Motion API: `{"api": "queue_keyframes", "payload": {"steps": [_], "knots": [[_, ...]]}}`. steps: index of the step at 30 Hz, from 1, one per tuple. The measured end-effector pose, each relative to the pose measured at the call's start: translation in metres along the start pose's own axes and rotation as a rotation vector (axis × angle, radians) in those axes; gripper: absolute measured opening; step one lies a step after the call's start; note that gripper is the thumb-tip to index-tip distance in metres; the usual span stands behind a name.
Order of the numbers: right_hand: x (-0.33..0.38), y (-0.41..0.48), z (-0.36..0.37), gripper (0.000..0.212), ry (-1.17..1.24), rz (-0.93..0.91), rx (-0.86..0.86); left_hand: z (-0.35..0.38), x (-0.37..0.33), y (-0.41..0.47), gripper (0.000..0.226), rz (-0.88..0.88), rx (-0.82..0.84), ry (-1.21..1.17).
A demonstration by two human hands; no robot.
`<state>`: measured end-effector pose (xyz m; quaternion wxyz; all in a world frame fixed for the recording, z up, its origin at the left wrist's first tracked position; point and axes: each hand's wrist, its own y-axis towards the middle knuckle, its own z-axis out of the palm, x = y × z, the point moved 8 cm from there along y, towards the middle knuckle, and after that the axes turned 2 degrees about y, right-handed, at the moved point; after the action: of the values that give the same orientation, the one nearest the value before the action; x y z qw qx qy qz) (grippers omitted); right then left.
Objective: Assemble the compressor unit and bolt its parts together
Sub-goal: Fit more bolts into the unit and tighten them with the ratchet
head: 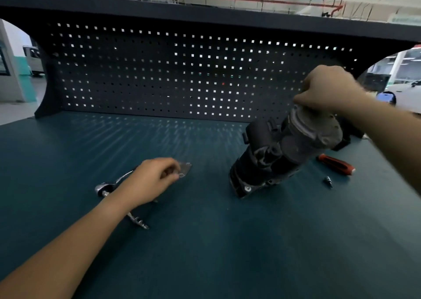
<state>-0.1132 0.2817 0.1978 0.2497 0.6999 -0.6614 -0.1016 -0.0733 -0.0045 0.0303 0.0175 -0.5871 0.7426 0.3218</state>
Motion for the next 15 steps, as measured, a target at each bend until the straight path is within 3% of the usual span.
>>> {"api": "queue_keyframes", "payload": {"steps": [2,3,5,7,9,15], "knots": [[-0.014,-0.014,-0.002,0.026,0.167,0.043,-0.231,-0.025,-0.03,-0.01,0.011,-0.055,-0.385,-0.407],[-0.023,-0.02,-0.002,0.026,0.247,0.08,-0.318,-0.033,-0.055,-0.016,0.015,-0.005,-0.541,-0.643],[-0.032,-0.024,0.005,0.033,0.362,0.124,-0.399,-0.036,-0.118,-0.025,0.018,0.21,-0.701,-0.778],[-0.033,-0.026,0.017,0.038,0.438,0.153,-0.444,-0.022,-0.158,-0.016,0.022,0.302,-0.713,-0.836],[-0.029,-0.028,0.033,0.038,0.497,0.171,-0.496,-0.008,-0.163,0.004,0.022,0.263,-0.688,-0.85],[-0.006,-0.026,0.097,0.04,0.55,0.054,-0.536,0.021,-0.089,0.034,0.025,0.042,-0.694,-0.764]]}}
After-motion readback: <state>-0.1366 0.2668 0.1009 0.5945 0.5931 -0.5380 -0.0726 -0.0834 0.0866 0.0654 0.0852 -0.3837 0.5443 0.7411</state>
